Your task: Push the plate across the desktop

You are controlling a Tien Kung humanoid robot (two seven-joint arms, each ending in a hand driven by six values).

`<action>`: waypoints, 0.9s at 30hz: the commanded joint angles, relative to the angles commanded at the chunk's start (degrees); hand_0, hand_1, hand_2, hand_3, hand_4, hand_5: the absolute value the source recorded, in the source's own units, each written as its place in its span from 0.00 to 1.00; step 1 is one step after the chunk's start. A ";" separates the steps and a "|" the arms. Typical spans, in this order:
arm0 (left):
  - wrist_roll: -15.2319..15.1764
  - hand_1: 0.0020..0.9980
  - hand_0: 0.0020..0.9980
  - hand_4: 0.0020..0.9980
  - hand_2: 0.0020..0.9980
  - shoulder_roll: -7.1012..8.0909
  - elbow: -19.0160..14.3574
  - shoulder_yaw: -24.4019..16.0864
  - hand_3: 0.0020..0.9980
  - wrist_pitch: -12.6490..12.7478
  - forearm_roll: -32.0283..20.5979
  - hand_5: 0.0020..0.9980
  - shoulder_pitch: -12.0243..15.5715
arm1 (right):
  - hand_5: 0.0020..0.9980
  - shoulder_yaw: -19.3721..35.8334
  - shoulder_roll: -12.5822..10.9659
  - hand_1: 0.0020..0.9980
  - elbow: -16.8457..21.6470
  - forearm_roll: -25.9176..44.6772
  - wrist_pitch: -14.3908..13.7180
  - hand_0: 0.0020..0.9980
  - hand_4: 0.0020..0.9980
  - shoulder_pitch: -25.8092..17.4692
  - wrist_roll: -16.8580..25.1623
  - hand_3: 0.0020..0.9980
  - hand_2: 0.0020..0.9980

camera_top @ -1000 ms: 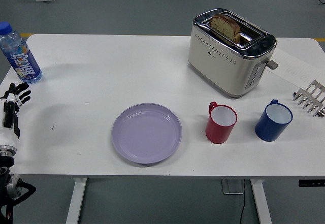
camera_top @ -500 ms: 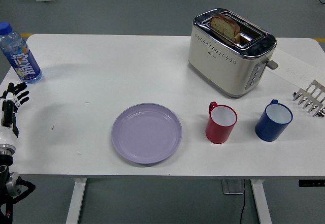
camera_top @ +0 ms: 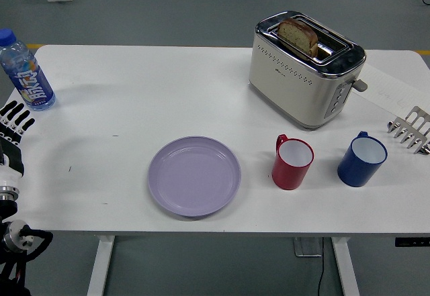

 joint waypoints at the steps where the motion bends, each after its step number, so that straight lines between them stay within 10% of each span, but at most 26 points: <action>1: 0.04 0.68 0.62 0.60 0.69 0.00 0.01 -0.04 0.65 -0.01 0.06 0.95 0.03 | 0.13 -0.01 0.01 0.63 0.00 0.02 0.00 0.67 0.24 0.00 0.00 0.63 0.69; 27: -0.17 0.68 0.62 0.61 0.68 0.00 0.50 0.33 0.63 -0.27 1.08 0.95 0.62 | 0.13 0.28 -0.04 0.62 0.00 -0.16 -0.18 0.66 0.24 -0.71 -0.25 0.63 0.69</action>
